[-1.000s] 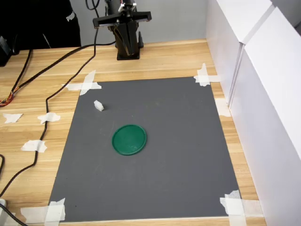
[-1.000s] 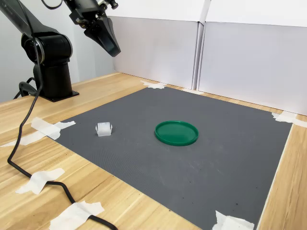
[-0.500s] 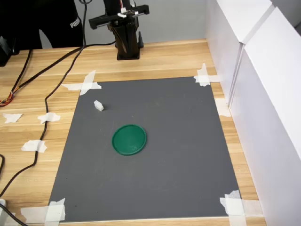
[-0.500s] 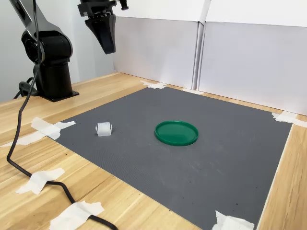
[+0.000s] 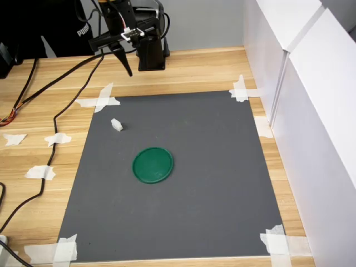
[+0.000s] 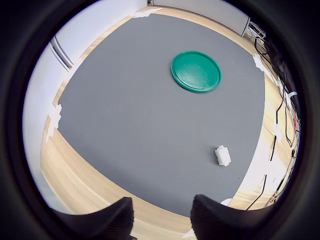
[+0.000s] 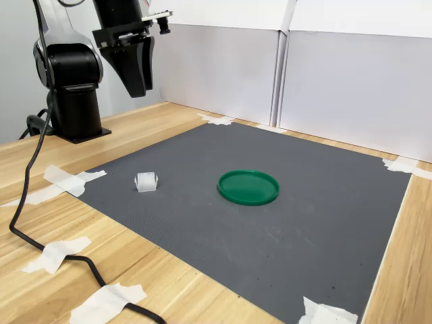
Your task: Grasp a white terminal and put it on the green lid.
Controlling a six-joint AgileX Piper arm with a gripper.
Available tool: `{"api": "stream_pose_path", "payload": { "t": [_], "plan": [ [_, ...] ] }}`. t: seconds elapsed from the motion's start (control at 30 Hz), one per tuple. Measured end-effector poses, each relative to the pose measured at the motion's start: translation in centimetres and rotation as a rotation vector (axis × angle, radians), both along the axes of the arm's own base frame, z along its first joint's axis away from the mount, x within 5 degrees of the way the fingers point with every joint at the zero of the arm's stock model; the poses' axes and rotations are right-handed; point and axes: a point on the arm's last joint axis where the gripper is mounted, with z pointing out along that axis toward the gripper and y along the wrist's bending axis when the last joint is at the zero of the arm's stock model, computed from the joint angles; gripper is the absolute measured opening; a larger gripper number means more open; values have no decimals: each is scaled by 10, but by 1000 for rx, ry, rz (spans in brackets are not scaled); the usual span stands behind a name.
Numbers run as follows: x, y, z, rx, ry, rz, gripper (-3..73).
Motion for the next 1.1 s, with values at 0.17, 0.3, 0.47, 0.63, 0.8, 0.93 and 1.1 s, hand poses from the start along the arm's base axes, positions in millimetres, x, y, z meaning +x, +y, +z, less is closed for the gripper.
{"api": "stream_pose_path", "payload": {
  "t": [0.17, 0.3, 0.47, 0.63, 0.8, 0.93, 1.1],
  "plan": [
    [15, -15, 16, -21, -34, -4, 624],
    [28, -29, 34, -25, -43, 7, 632],
    [38, -36, 39, -56, -2, 137, 632],
    [41, -40, 34, -89, 26, 177, 632],
    [48, -43, 31, -103, 1, 170, 632],
    [56, -46, 21, -96, 25, 169, 632],
    [62, -52, 4, -166, -8, 210, 632]
  ]
}}
